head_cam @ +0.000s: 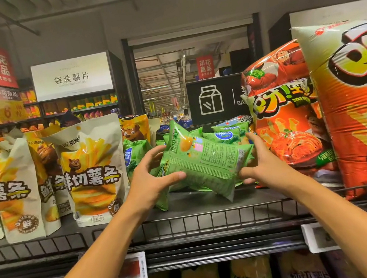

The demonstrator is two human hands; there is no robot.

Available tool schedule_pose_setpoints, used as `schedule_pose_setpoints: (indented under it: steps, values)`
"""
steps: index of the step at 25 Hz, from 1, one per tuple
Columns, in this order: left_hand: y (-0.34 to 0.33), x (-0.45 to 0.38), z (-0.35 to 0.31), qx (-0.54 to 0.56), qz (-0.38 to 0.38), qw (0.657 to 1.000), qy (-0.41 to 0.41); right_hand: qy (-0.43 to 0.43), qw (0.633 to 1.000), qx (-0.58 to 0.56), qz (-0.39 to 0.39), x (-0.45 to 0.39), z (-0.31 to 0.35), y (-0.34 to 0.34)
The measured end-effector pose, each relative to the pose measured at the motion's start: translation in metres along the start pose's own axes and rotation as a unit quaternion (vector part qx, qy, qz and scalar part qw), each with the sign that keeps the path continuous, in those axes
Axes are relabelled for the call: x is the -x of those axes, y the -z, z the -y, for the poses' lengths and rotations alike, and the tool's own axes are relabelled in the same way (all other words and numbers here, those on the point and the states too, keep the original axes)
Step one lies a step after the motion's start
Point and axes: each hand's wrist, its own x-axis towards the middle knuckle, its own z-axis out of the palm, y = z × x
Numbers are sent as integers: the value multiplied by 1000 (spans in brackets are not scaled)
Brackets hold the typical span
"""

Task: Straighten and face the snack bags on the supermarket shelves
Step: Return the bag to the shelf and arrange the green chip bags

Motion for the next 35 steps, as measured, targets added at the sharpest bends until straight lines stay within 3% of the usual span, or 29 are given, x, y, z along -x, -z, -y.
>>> schedule_pose_setpoints:
  steps: [3, 8, 13, 17, 22, 25, 30, 35]
  values:
    - [0, 1, -2, 26, -11, 1000, -14, 1, 1000, 17, -21, 0, 3, -1]
    - [2, 0, -2, 85, -46, 995, -33, -27, 997, 44, 53, 4, 7, -1]
    - [-1, -2, -1, 109, -56, 991, -50, -9, 998, 34, 59, 8, 9, -2]
    - [-4, -4, 4, 107, -36, 993, -42, 41, 999, 12, -13, 6, 9, 0]
    - [-7, -5, 1, 126, -64, 990, -22, 90, 991, -28, -90, 5, 10, 2]
    - [-9, -3, 0, 145, -10, 989, -24, 103, 986, -32, -124, 6, 11, 4]
    - [-9, 0, 7, 151, 182, 972, 6, 164, 976, 49, -136, 11, 16, 1]
    - [-10, -3, 14, 187, 224, 955, 48, 221, 969, 91, -65, 10, 12, -5]
